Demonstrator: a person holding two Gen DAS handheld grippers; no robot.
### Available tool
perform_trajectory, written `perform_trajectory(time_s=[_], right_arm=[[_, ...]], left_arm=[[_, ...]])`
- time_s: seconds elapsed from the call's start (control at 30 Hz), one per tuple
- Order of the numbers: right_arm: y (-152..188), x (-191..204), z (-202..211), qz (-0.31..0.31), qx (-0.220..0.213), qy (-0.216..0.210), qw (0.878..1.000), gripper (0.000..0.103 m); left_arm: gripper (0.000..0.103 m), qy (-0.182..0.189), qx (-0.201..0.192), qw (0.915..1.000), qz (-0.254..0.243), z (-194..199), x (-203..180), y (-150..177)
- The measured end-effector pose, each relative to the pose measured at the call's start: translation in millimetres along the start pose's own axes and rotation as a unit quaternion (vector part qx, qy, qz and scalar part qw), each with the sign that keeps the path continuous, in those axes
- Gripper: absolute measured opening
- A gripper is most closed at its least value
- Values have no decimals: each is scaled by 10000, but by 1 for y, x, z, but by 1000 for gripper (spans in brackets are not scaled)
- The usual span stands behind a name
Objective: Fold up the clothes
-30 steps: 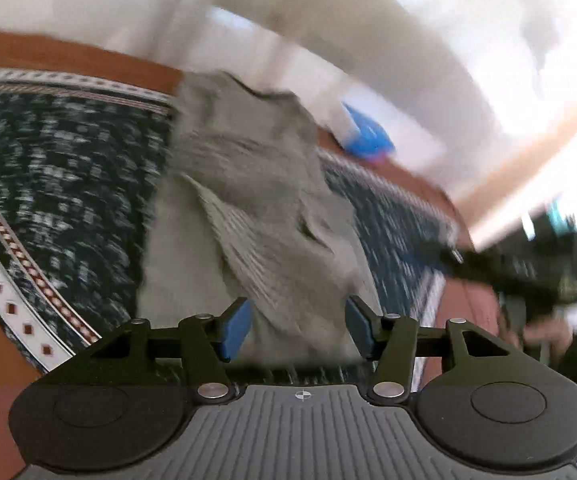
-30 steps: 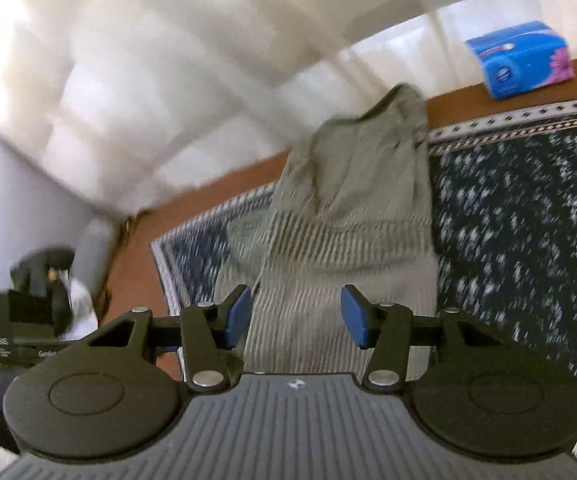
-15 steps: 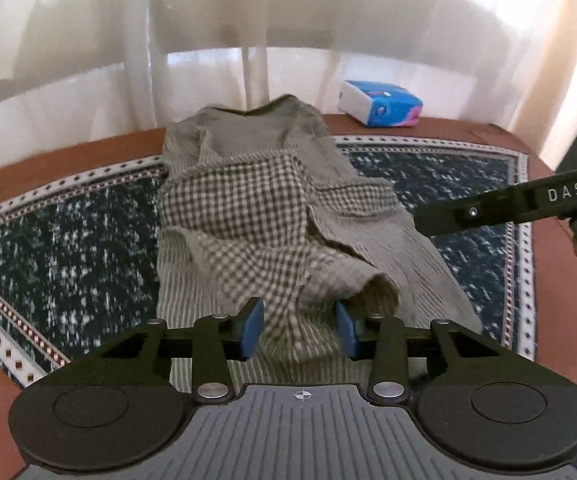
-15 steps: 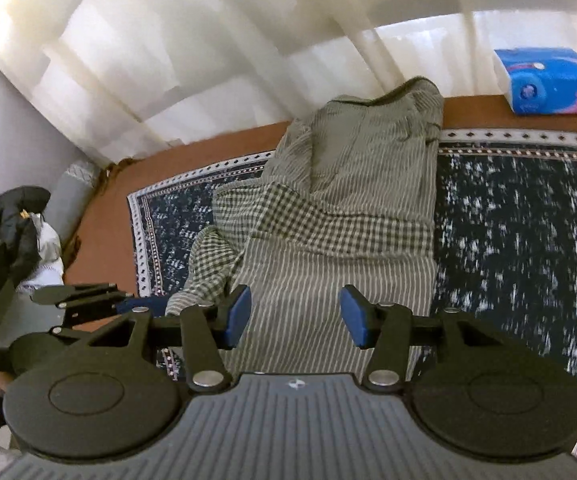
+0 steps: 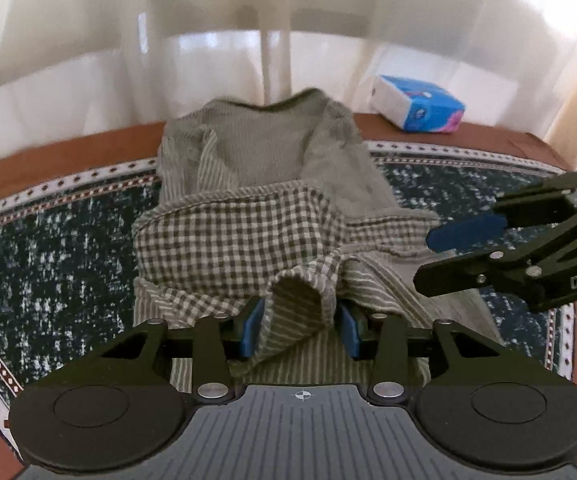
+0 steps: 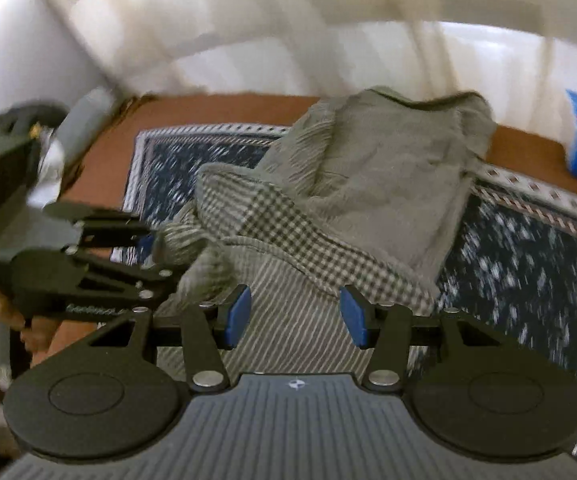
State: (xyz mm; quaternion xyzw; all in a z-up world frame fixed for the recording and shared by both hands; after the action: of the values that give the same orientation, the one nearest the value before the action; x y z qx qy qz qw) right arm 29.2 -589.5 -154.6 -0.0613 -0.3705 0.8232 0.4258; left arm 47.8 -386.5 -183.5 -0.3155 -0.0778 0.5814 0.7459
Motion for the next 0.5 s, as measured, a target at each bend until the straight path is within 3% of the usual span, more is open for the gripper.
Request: perform_trajectory(time_s=[0.17,0.37,0.47,0.5], right_arm=[[-9,1,-18,627,157,-331,9974,56],[-12,5,-37,801,272,-651,9943,54],[-10,4,-35,618,327,-811,9943,16],[-9,4,-31,542,305,-835,9946,14]], left_arm=[[58,-20,-15,10000,96,3,2,-2],[59,-79,-15,9996,287,0,6,-12],[60,-11,-120,9990,439,4,7,-19],[60,-24,-161,9989,445,5,7,-21]])
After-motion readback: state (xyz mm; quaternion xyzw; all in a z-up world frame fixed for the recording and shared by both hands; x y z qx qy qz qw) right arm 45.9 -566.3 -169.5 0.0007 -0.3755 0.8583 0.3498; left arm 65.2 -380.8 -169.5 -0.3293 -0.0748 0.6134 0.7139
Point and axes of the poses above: each gripper's, at about its wrist camera, not at the fingertips, and z roughly against the way its jaws point, x to its left, y to its underside, the point moved 4 cm from there along -z, roughly the way its jaws point, and after that the axes turned 12 degrees about z, right-handed, at the moved point
